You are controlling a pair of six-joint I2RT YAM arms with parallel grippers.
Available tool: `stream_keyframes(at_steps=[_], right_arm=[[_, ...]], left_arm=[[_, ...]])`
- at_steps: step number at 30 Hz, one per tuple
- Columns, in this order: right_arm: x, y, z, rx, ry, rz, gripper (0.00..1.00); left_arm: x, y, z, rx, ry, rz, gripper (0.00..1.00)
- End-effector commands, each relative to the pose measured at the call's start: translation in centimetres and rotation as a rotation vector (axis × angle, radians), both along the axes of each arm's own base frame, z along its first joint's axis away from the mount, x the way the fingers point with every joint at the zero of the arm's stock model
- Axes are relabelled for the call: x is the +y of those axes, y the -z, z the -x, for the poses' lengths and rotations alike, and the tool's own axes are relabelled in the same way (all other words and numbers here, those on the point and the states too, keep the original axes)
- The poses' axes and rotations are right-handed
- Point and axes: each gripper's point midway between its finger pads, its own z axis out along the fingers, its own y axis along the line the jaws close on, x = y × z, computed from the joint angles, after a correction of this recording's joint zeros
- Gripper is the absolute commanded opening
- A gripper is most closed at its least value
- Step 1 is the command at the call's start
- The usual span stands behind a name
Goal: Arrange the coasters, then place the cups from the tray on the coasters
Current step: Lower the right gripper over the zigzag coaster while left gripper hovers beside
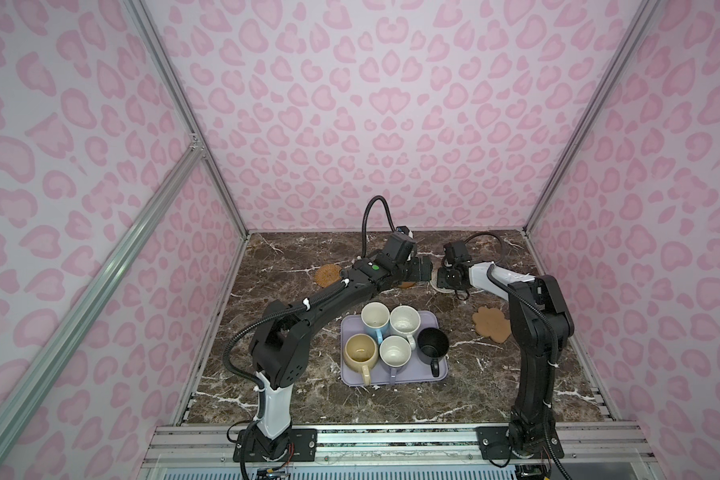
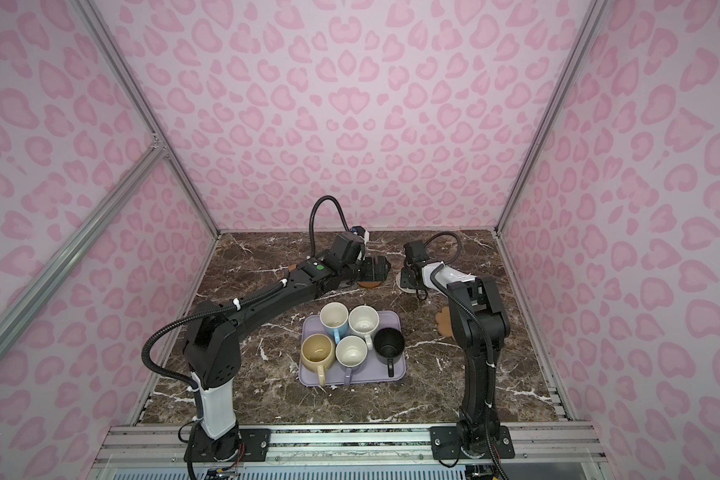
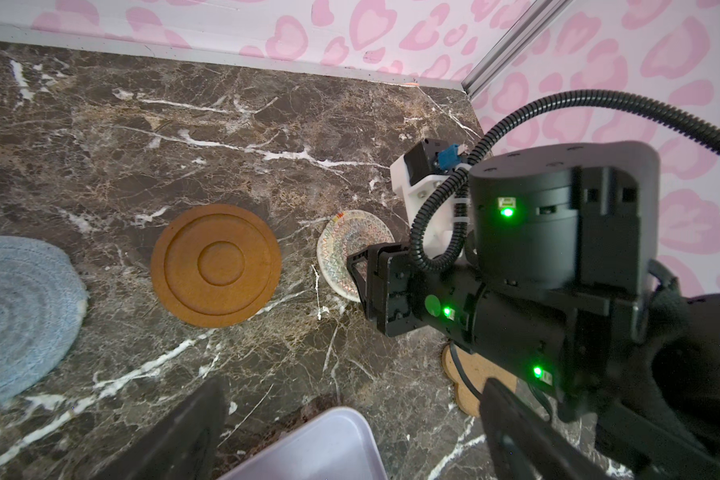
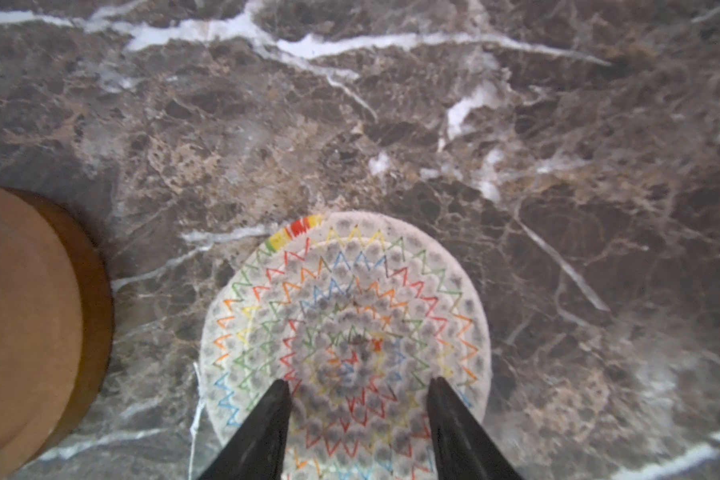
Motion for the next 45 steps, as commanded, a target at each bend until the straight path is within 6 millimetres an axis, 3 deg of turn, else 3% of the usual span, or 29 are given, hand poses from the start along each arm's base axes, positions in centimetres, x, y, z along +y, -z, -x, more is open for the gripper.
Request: stream_keyframes(at_steps=[1, 17, 26, 27, 30, 38, 43, 45], right_arm=[[0.5, 2.3, 1.9, 0.116, -0.028, 0.0, 0.54], [2.2, 2.6, 0.8, 0.107, -0.062, -0.047, 0.52], [1.9, 2.3, 0.7, 0.099, -0.049, -0.038, 0.53], [2.2, 1.0, -0.4, 0.063, -0.05, -0.042, 0.53], [2.1, 0.0, -1.2, 0.04, -0.048, -0.029, 0.55], [1.4, -4.6, -1.8, -0.06, -0.037, 0.003, 0.6], [1.1, -7.6, 0.0, -0.118, -0.035, -0.017, 0.67], [0.8, -8.7, 1.2, -0.139, -0.026, -0.028, 0.75]], left_arm=[[-0.4, -0.6, -0.3, -0.015, 0.008, 0.012, 0.97], [0.4, -0.1, -0.2, -0.012, -0.023, 0.013, 0.97], [0.6, -0.5, 0.0, -0.021, -0.028, 0.021, 0.97], [0.7, -0.5, 0.0, -0.022, -0.029, 0.019, 0.97], [0.8, -0.7, 0.0, -0.028, -0.032, 0.023, 0.97], [1.4, -2.0, 0.6, -0.057, -0.039, 0.047, 0.97], [1.6, -2.6, 1.8, -0.062, -0.011, 0.086, 0.97], [1.7, -3.0, 2.6, -0.071, 0.011, 0.104, 0.97]])
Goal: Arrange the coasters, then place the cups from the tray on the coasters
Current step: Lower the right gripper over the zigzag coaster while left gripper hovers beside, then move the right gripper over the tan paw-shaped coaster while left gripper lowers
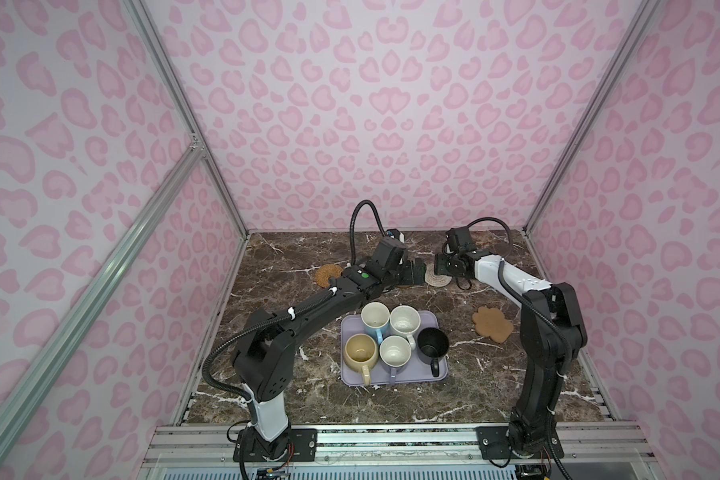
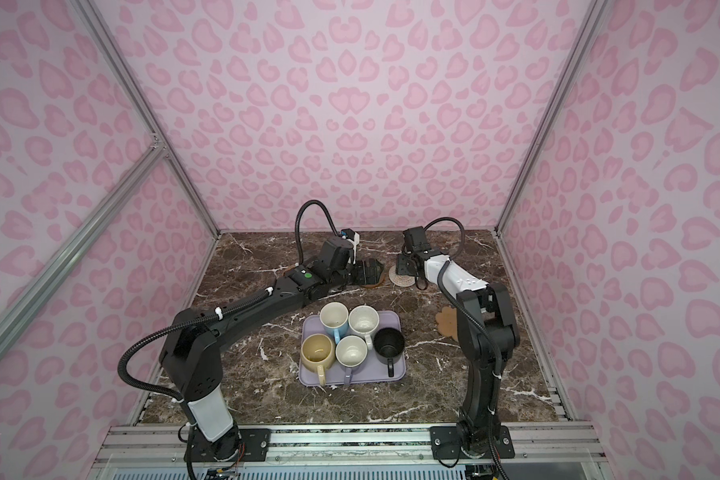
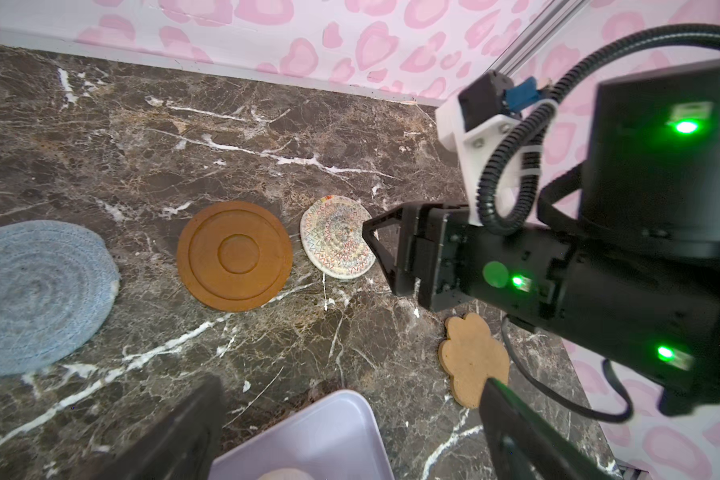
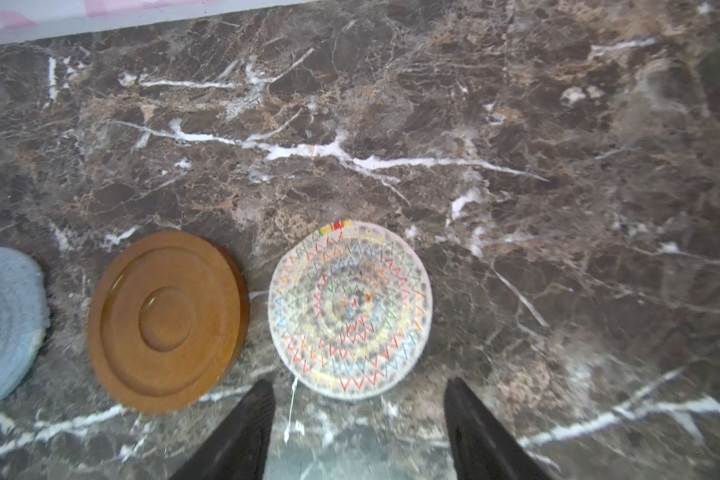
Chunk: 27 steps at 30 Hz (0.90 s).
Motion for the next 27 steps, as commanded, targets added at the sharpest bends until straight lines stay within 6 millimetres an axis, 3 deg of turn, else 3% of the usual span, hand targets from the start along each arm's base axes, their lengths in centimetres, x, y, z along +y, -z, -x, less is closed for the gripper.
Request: stream_keyframes(at_steps=[1, 2, 3, 4, 11, 14, 21, 27], right_arm=[[-0.4, -1.2, 1.5, -0.024, 0.019, -0.01, 0.81], [-0.7, -1.6, 2.0, -0.028, 0.025, -0.009, 0.86], [-1.0, -2.1, 2.8, -0.025, 0.033, -0.006, 0.97], [-1.4, -2.6, 3.5, -0.021, 0.044, 0.003, 1.0], [-4.2, -4.0, 8.2, -0.024, 0.121, 0.039, 1.0], [-5.7, -3.0, 10.8, 0.021, 0.158, 0.053, 1.0], [-9.7, 0.1, 16.2, 0.091, 0.29, 0.068, 0.99], [-8.6, 3.6, 18.8, 0.211, 0.249, 0.02, 0.83]], left_arm=[[-0.6, -2.2, 1.0, -0.048, 0.044, 0.071, 0.97], [-0.6, -2.4, 1.3, -0.053, 0.053, 0.078, 0.97], [-0.7, -2.9, 1.8, -0.061, 0.065, 0.09, 0.97], [-0.9, -3.2, 2.3, -0.064, 0.081, 0.102, 0.97], [-3.8, -5.2, 6.4, -0.074, 0.226, 0.175, 0.97], [-4.6, -3.8, 8.5, -0.032, 0.286, 0.165, 0.97], [-5.9, -3.5, 12.1, -0.005, 0.399, 0.175, 0.97], [-6.0, -3.6, 13.5, -0.005, 0.432, 0.179, 0.97]])
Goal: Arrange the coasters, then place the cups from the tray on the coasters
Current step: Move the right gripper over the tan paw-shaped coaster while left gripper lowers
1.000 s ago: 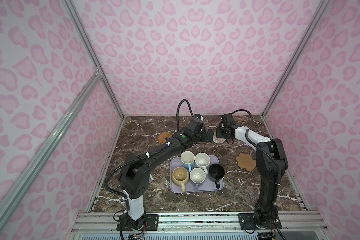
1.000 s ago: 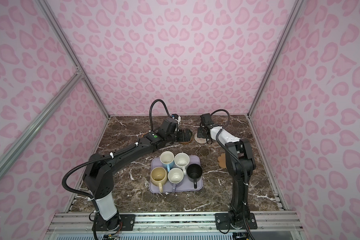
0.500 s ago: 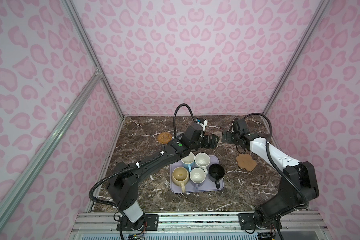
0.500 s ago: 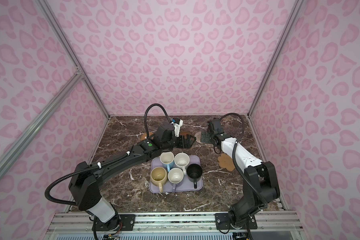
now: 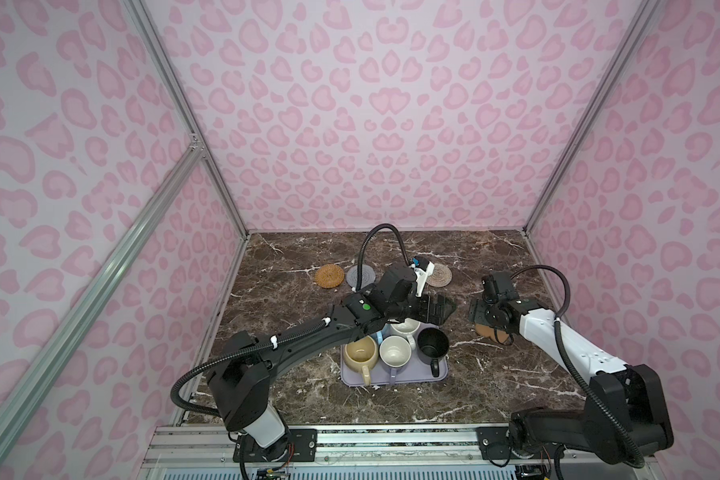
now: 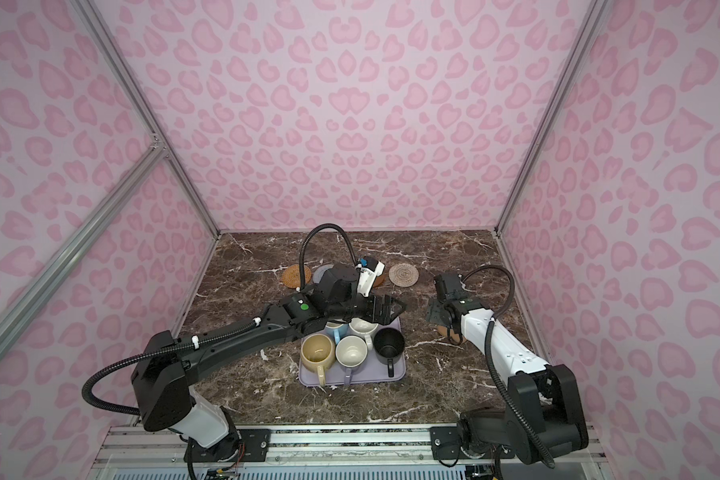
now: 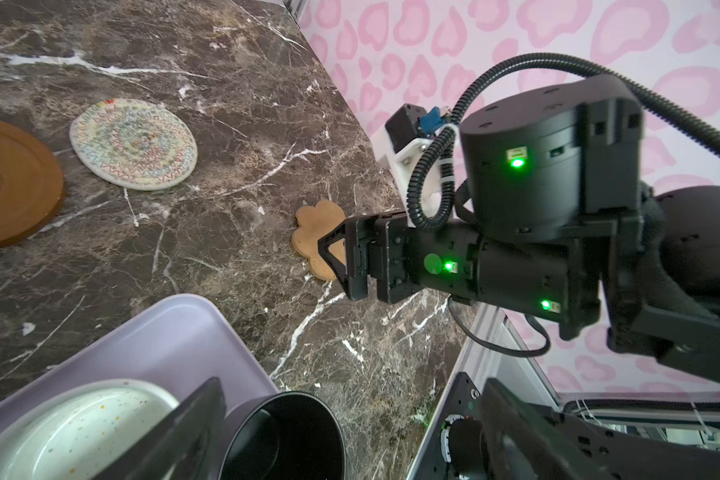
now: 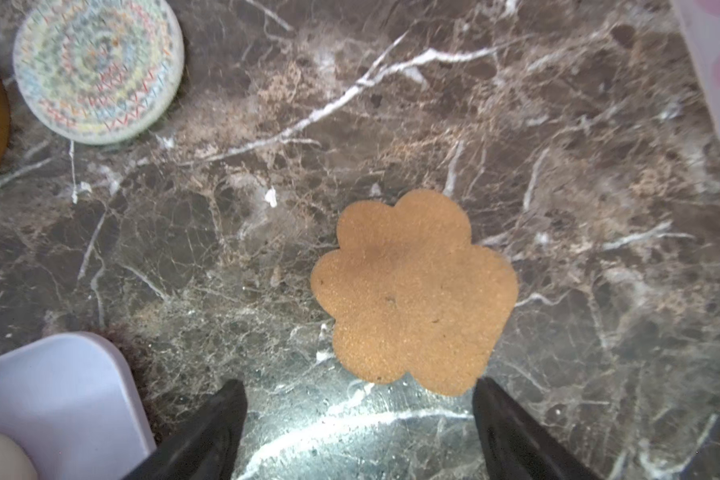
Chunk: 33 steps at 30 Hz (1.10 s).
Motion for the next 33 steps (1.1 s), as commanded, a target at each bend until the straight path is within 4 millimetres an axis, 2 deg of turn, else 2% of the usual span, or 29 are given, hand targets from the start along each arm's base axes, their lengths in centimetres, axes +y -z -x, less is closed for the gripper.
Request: stream_keyframes(at_steps=[1, 8, 17, 22, 24, 28, 33], right_arm=[[1.0, 2.2, 1.7, 0.071, -0.014, -0.059, 0.81], [2.3, 4.6, 3.1, 0.118, -0.046, -0.077, 0.77], [2.8, 6.4, 2.2, 0.126, -0.041, -0.111, 0.75], [3.7, 6.7, 0.6, 0.108, -0.06, -0.138, 0.73], [4.3, 6.6, -0.6, 0.09, -0.079, -0.158, 0.73], [4.3, 6.5, -2.9, 0.108, -0.089, -0.128, 0.73], [5.1, 5.1, -5.5, 0.073, -0.127, -0.149, 0.74]], left_arm=[[-0.1, -1.4, 0.6, -0.034, 0.026, 0.038, 0.97], [0.9, -1.5, 0.9, -0.052, 0.006, 0.041, 0.97], [0.9, -1.0, 0.8, -0.045, -0.004, 0.039, 0.97], [1.0, -0.6, 0.7, -0.04, -0.013, 0.032, 0.97], [1.0, -0.5, 0.6, -0.041, -0.017, 0.031, 0.97], [0.9, -0.7, 0.2, -0.051, -0.027, 0.016, 0.97], [0.6, -0.3, 0.0, -0.043, -0.028, 0.011, 0.97]])
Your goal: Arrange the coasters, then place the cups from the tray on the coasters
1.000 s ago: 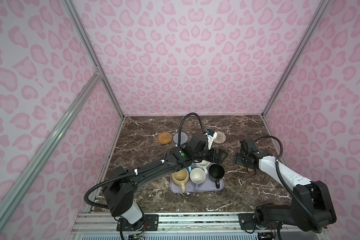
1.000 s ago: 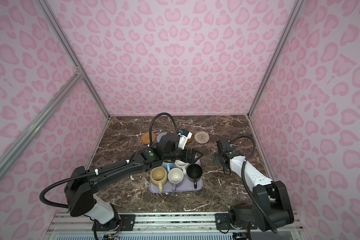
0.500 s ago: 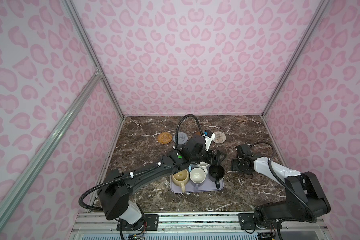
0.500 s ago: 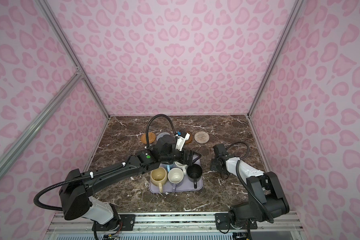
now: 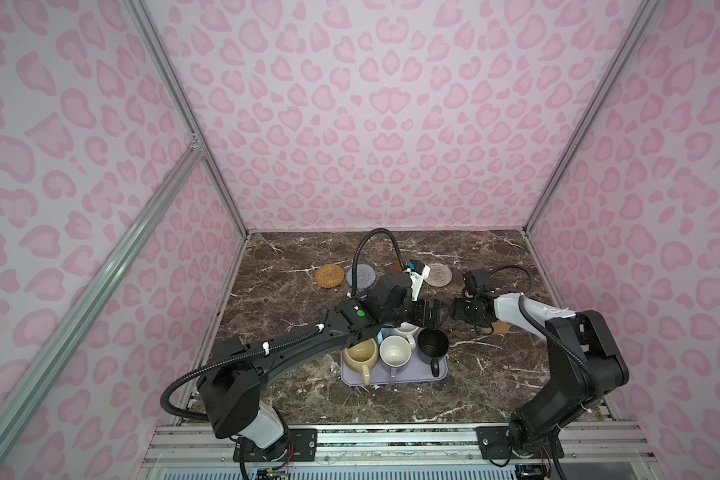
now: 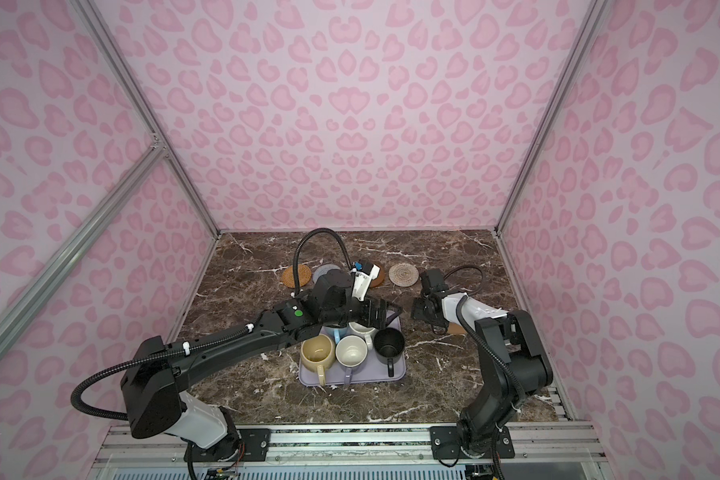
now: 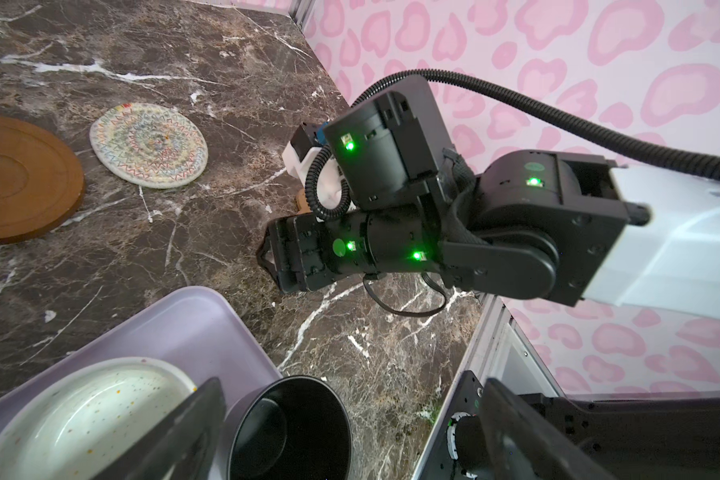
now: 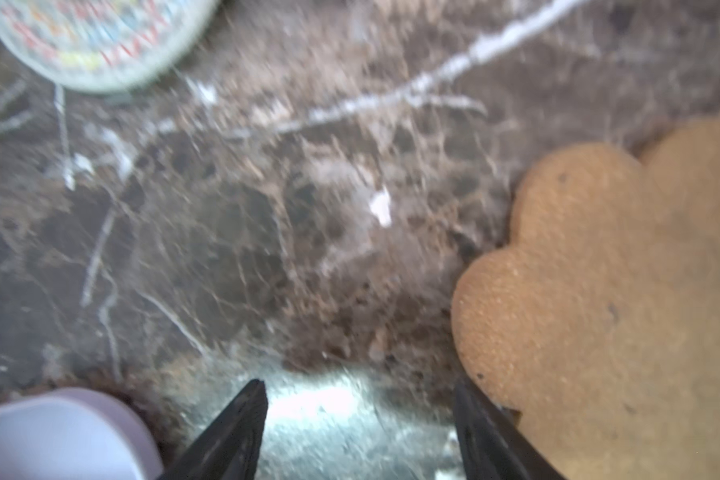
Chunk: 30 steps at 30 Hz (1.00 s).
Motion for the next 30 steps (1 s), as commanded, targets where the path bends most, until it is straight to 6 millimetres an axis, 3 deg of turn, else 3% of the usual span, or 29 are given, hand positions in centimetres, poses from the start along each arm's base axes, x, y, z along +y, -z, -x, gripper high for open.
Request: stream_keyframes(at_steps=[1, 4, 13, 18, 30], right_arm=[[0.2, -1.0, -0.7, -0.015, -0.033, 0.0, 0.74], [-1.1, -2.3, -0.4, -0.038, -0.011, 0.02, 0.76], [-10.1, -2.3, 3.0, 0.053, 0.203, 0.271, 0.94], [-10.7, 0.0, 3.0, 0.119, 0.185, 0.212, 0.97], [-9.0, 2.2, 2.6, 0.135, 0.151, 0.104, 0.82]], left_arm=[[-0.4, -0.3, -0.4, -0.009, -0.003, 0.008, 0.97], [-0.7, 0.1, -0.3, 0.001, 0.005, 0.009, 0.97], [-1.2, 0.4, -0.3, 0.007, 0.019, 0.012, 0.97], [-1.2, 0.6, -0.3, 0.012, 0.019, 0.01, 0.97], [-1.0, 0.9, -0.5, 0.01, 0.006, 0.0, 0.97]])
